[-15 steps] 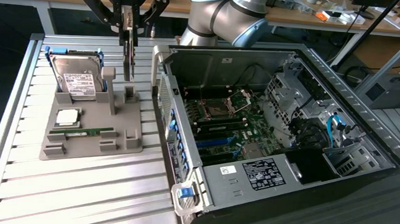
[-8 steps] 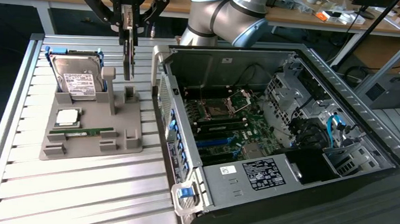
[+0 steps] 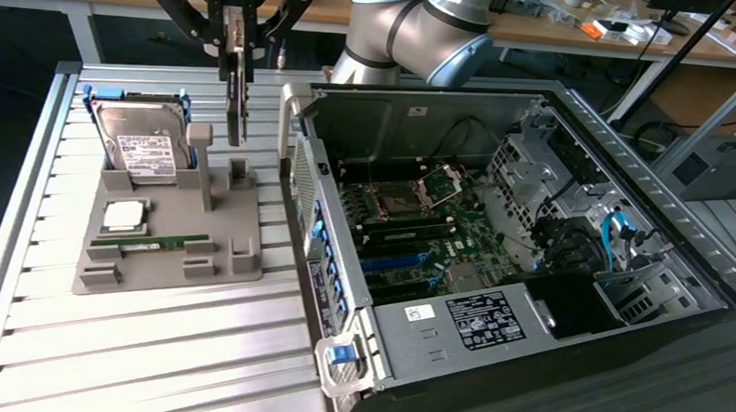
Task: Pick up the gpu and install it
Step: 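Pick up the gpu and move the gpu toward the slot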
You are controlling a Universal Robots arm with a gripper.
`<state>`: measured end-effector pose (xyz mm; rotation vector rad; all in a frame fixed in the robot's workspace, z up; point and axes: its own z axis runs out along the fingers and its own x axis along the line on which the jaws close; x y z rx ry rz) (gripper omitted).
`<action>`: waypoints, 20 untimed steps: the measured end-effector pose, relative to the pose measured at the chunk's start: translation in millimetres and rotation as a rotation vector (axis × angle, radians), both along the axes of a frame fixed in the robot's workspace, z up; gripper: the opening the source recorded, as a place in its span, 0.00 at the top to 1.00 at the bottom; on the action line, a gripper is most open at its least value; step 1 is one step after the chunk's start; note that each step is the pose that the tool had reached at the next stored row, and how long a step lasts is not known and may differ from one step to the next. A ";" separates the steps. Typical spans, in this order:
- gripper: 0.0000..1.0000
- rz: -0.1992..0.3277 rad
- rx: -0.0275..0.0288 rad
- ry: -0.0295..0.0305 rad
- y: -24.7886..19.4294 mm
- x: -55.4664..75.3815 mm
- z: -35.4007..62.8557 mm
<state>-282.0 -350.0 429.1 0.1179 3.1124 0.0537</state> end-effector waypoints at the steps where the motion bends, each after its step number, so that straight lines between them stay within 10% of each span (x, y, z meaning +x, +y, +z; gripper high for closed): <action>1: 0.73 0.000 0.0001 0.0000 0.0 0.0 0.2; 20: 0.73 0.000 0.0011 0.0000 0.0 0.0 4.1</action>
